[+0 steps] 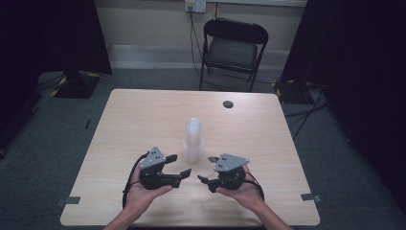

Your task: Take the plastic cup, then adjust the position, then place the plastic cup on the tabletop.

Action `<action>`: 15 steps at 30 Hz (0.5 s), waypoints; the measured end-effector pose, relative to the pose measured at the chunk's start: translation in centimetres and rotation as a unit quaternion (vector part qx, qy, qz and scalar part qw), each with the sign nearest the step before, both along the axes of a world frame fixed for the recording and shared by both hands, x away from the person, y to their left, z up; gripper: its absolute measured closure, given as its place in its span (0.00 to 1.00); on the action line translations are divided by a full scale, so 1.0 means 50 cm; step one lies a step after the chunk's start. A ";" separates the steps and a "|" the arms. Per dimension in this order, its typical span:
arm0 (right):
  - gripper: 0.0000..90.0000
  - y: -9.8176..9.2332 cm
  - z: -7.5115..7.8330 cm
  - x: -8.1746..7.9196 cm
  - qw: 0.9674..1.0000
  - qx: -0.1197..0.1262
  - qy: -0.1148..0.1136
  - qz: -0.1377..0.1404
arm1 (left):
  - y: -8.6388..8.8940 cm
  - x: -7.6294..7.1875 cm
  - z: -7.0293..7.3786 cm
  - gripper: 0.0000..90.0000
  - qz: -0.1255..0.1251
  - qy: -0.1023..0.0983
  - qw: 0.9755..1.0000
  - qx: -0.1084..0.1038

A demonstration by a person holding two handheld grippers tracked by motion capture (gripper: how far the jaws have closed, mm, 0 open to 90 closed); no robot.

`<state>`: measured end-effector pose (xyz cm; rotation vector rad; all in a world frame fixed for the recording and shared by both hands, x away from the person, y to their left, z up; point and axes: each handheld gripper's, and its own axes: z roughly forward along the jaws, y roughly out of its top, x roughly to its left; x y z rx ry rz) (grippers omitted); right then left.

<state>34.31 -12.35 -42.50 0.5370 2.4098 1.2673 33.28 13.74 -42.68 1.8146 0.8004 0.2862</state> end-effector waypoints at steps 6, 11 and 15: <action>0.32 -0.024 0.007 0.016 0.999 0.023 0.003 -0.034 | 0.007 0.004 -0.005 0.24 0.010 0.000 1.000 0.002; 0.33 -0.041 0.016 0.025 0.998 0.041 0.005 -0.052 | 0.009 0.006 -0.007 0.24 0.014 0.003 1.000 0.009; 0.33 -0.056 0.024 0.033 0.996 0.055 0.005 -0.067 | 0.012 0.008 -0.008 0.24 0.019 0.003 1.000 0.014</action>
